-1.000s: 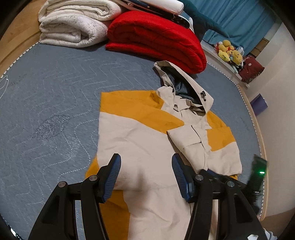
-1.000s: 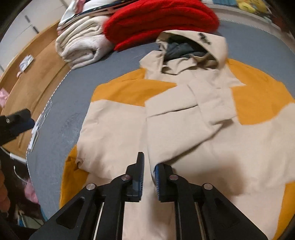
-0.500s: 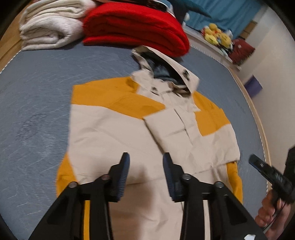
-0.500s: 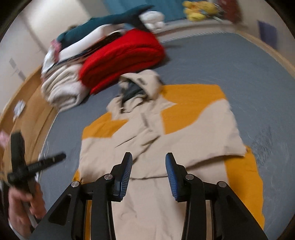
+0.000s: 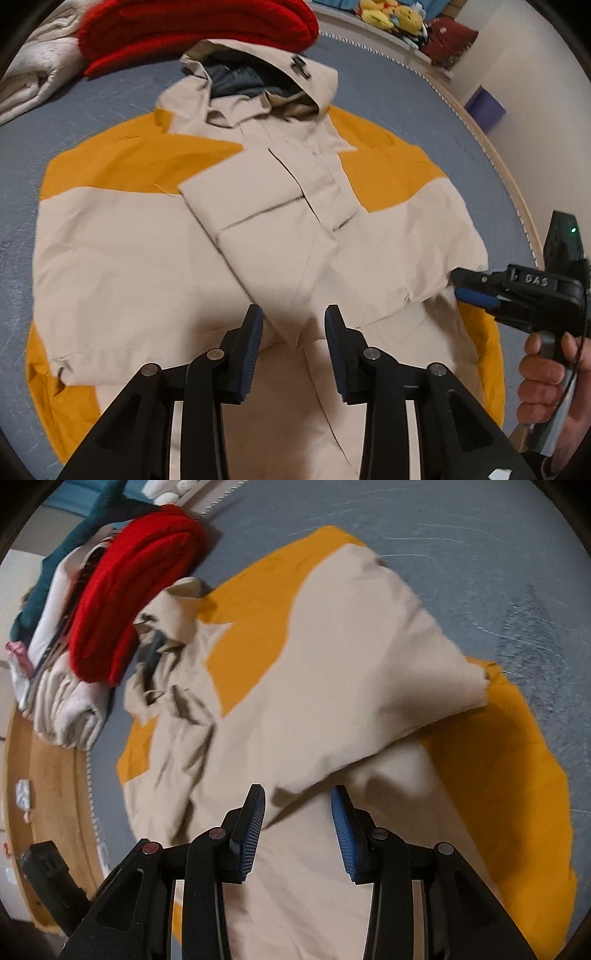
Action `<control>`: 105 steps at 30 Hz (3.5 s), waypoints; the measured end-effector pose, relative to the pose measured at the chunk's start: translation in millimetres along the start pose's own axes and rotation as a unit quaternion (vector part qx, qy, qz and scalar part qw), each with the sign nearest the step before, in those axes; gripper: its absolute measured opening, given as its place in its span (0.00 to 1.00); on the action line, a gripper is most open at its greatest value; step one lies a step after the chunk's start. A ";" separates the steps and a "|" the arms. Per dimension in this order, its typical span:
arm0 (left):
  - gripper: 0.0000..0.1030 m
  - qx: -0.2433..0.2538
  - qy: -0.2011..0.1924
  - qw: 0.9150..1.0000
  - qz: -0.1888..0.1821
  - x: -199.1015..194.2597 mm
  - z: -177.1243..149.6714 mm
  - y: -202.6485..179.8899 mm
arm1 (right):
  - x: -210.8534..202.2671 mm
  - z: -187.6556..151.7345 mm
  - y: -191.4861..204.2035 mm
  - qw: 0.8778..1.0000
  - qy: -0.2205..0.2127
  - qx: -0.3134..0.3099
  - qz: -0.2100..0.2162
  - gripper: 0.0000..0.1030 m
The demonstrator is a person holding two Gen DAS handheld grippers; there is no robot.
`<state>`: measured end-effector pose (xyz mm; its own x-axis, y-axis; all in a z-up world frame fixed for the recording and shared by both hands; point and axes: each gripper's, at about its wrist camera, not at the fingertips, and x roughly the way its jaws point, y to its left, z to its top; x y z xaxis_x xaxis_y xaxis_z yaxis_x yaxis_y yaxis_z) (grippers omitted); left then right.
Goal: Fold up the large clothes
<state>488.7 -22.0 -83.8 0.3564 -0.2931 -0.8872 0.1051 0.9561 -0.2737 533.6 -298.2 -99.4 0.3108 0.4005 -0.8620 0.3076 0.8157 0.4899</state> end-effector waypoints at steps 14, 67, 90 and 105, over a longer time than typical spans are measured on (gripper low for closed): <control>0.51 -0.020 0.034 0.995 0.092 46.9 -1.3 13.0 | -3.4 3.0 13.3 0.999 -0.020 -0.014 0.033 0.02; 0.01 -0.339 -0.085 0.933 0.085 -102.2 -30.4 209.7 | -1.8 15.8 -40.1 0.994 -0.061 0.066 -0.064 0.26; 0.28 -0.329 0.040 0.943 0.019 -44.7 -32.2 233.9 | -12.8 33.6 -43.7 0.992 -0.077 0.079 -0.056 0.35; 0.03 -0.256 0.041 0.961 0.096 -52.2 -20.3 204.3 | 17.4 33.7 -39.1 0.997 -0.026 0.032 -0.061 0.35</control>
<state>472.7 188.5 -101.0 0.2472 -0.1304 -0.9602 -0.4339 0.8711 -0.2301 557.3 -337.2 -129.1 0.3127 0.2775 -0.9084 0.4027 0.8274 0.3914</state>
